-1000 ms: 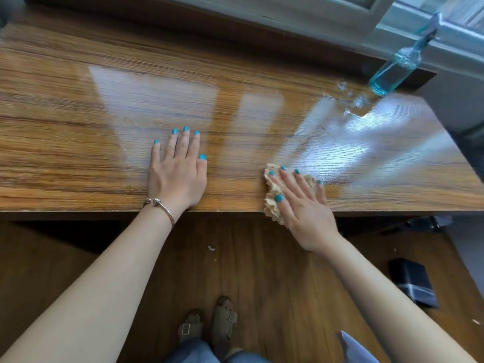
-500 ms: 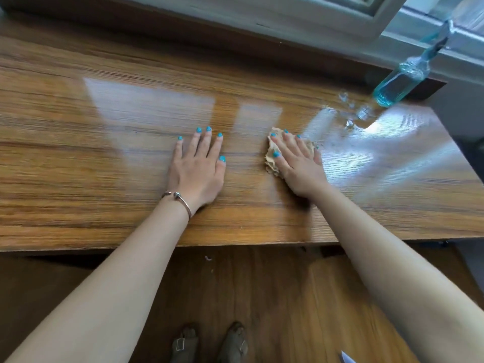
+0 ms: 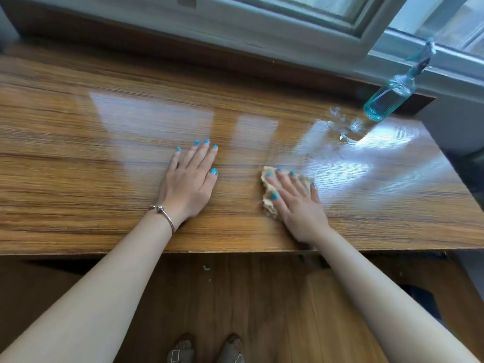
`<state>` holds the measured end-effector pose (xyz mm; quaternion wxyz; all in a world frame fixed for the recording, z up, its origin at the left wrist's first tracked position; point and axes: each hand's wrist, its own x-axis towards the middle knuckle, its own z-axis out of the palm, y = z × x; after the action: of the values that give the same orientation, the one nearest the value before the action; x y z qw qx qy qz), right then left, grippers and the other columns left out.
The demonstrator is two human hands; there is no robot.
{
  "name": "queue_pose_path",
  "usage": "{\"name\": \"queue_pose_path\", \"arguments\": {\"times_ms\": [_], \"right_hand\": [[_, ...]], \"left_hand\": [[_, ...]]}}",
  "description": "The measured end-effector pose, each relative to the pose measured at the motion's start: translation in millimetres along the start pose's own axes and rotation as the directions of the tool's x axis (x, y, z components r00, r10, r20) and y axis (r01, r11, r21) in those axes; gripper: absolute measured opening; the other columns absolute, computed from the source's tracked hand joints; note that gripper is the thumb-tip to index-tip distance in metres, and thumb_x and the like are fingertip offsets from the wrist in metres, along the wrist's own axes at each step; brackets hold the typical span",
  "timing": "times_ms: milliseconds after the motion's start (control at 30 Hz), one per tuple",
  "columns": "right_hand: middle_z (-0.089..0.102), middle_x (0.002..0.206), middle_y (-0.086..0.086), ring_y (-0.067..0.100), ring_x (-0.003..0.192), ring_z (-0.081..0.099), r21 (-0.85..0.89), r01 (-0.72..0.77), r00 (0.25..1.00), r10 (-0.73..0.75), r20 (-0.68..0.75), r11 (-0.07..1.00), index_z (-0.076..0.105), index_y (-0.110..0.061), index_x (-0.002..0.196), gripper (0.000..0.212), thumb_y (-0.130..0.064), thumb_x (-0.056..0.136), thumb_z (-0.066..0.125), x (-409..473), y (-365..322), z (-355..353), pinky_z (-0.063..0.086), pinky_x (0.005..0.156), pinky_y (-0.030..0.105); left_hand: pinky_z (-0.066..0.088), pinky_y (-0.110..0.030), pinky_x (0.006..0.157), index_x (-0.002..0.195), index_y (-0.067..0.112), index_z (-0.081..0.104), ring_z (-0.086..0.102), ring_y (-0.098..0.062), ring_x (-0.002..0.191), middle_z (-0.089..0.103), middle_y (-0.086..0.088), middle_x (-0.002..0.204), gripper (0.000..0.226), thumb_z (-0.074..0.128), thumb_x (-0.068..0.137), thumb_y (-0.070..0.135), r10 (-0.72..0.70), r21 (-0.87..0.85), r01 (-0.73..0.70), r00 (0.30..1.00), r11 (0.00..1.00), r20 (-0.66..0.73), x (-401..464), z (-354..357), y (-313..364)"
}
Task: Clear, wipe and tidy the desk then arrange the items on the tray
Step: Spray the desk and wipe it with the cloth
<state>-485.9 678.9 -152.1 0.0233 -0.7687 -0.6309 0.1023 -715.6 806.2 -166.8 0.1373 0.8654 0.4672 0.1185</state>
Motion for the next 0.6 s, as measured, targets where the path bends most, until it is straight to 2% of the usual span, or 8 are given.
{"name": "queue_pose_path", "arguments": {"times_ms": [67,133,167,233,300,400,500,600], "right_hand": [[-0.004,0.163,-0.016,0.012,0.15,-0.009,0.056,-0.253,0.967,0.252,0.031,0.966,0.003,-0.051,0.15,0.048,-0.047,0.104,0.014,48,9,-19,-0.006,0.119,0.051],[-0.002,0.164,-0.012,0.016,0.15,-0.008,0.097,-0.355,0.935,0.354,0.026,0.93,0.006,-0.045,0.153,0.051,-0.043,0.104,0.017,65,-8,-20,-0.005,0.118,0.054],[-0.003,0.164,-0.012,0.017,0.15,-0.008,0.093,-0.317,0.948,0.317,0.022,0.944,0.004,-0.045,0.153,0.051,-0.044,0.103,0.016,57,-24,-13,-0.005,0.118,0.055],[-0.004,0.164,-0.012,0.017,0.15,-0.01,0.046,-0.112,0.994,0.113,-0.008,0.993,-0.001,-0.047,0.152,0.053,-0.049,0.1,0.01,15,-64,15,-0.007,0.118,0.054],[-0.001,0.163,-0.013,0.016,0.149,-0.011,-0.003,0.071,0.997,-0.071,-0.036,0.997,-0.003,-0.049,0.151,0.055,-0.052,0.097,0.006,-32,-98,36,-0.009,0.116,0.052],[-0.007,0.161,-0.019,0.012,0.147,-0.019,0.023,0.165,0.986,-0.165,-0.01,0.986,-0.008,-0.056,0.147,0.049,-0.056,0.1,0.004,-56,-107,37,-0.018,0.115,0.045],[-0.017,0.157,-0.024,0.01,0.146,-0.023,-0.014,0.122,0.992,-0.121,0.018,0.992,-0.016,-0.062,0.142,0.046,-0.057,0.098,-0.001,-62,-82,24,-0.02,0.115,0.042],[-0.017,0.159,-0.02,0.011,0.145,-0.025,-0.036,-0.105,0.994,0.104,-0.012,0.994,-0.018,-0.06,0.141,0.046,-0.055,0.098,-0.002,-73,-84,26,-0.017,0.117,0.045]], "left_hand": [[-0.014,-0.037,0.115,0.155,0.028,0.006,-0.006,-0.012,0.148,-0.002,0.007,0.162,0.055,0.016,0.102,0.038,-0.048,0.032,0.048,0.999,0.998,-0.007,-19,-5,-2],[-0.014,-0.041,0.116,0.154,0.03,0.004,-0.009,-0.014,0.148,-0.006,0.008,0.162,0.055,0.014,0.101,0.041,-0.132,0.12,0.127,0.991,0.985,0.036,-38,-6,-5],[-0.013,-0.043,0.116,0.154,0.032,0.002,-0.01,-0.015,0.148,-0.007,0.008,0.162,0.056,0.012,0.101,0.043,-0.171,0.157,0.16,0.984,0.975,0.057,-46,-6,-7],[-0.012,-0.044,0.116,0.153,0.036,-0.002,-0.01,-0.016,0.148,-0.008,0.008,0.161,0.055,0.008,0.099,0.046,-0.228,0.186,0.216,0.973,0.958,0.041,-57,-12,-14],[-0.011,-0.044,0.116,0.152,0.038,-0.003,-0.011,-0.016,0.148,-0.008,0.008,0.161,0.055,0.006,0.099,0.046,-0.262,0.175,0.258,0.965,0.95,-0.002,-62,-22,-26],[-0.012,-0.044,0.117,0.151,0.038,-0.004,-0.012,-0.016,0.148,-0.006,0.009,0.161,0.054,0.006,0.099,0.046,-0.273,0.191,0.276,0.961,0.942,-0.045,-66,-38,-47],[-0.012,-0.044,0.116,0.15,0.037,-0.005,-0.01,-0.017,0.148,-0.005,0.008,0.161,0.054,0.007,0.099,0.046,-0.26,0.245,0.263,0.965,0.933,-0.043,-76,-46,-63],[-0.006,-0.047,0.118,0.153,0.034,0.001,-0.006,-0.018,0.149,-0.001,0.005,0.162,0.054,0.01,0.1,0.043,-0.274,0.242,0.269,0.962,0.932,-0.014,-84,-40,-70]]}}
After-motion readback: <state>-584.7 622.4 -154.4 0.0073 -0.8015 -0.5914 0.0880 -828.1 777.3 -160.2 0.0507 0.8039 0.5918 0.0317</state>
